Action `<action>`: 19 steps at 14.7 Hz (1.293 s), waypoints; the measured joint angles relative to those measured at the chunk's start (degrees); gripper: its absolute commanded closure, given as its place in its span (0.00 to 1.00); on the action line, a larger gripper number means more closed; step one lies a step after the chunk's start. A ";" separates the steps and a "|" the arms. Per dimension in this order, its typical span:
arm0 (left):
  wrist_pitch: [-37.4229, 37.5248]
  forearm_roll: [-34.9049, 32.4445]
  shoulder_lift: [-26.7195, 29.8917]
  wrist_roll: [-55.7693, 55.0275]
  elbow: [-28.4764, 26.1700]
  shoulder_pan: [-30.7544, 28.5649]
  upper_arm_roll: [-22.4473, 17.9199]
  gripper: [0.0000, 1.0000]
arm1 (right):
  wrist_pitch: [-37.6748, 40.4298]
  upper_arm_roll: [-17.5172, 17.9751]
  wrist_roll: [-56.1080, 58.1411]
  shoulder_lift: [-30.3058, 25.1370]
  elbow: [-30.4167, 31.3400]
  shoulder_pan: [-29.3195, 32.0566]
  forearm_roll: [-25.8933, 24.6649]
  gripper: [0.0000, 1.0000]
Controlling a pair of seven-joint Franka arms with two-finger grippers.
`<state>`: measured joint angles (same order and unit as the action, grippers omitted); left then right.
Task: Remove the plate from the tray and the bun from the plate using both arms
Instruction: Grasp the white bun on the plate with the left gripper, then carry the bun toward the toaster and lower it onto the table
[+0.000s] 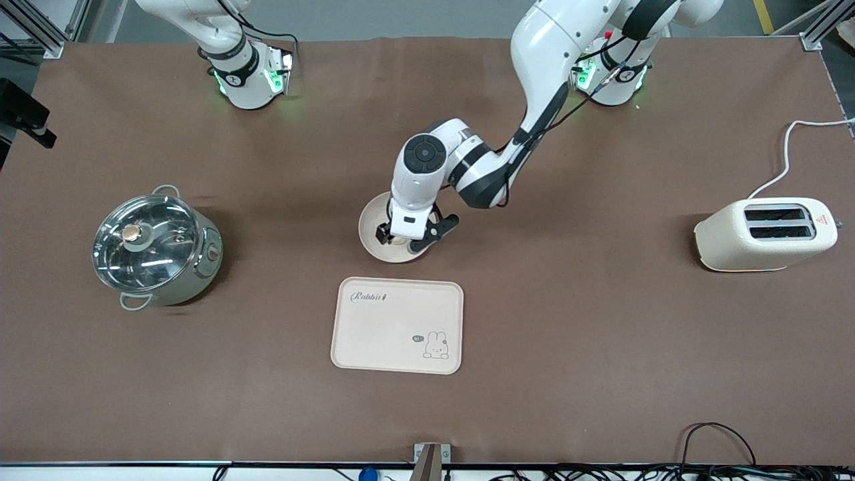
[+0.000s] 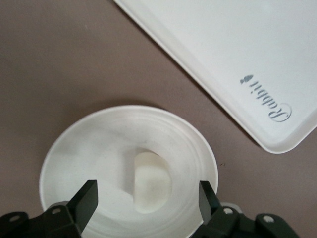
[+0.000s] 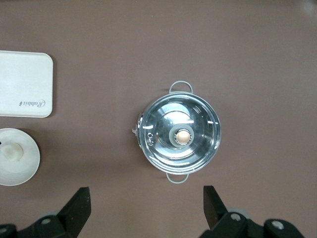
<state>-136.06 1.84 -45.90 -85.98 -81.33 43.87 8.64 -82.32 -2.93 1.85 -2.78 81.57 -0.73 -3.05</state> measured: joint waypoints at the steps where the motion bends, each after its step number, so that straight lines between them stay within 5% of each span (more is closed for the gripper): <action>1: -1.02 0.00 -0.83 -0.18 0.02 0.48 -0.01 0.17 | 0.11 0.04 0.02 0.51 0.09 0.29 0.00 0.00; 5: -5.69 0.00 -3.72 -0.37 0.04 1.76 -0.11 0.29 | -0.12 1.70 0.02 1.97 0.88 2.31 0.10 0.00; 12: -6.48 0.00 -5.10 -0.44 0.41 2.43 -0.61 0.69 | -0.25 2.11 0.02 2.00 0.89 2.84 0.12 0.00; 19: 7.63 0.00 2.39 -0.38 2.97 -1.91 -2.39 0.71 | -0.49 2.31 0.02 2.00 0.89 2.84 0.13 0.00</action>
<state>-128.43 1.84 -43.51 -86.36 -78.36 41.95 6.25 -82.81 -0.62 1.87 -0.78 82.46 2.11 -2.93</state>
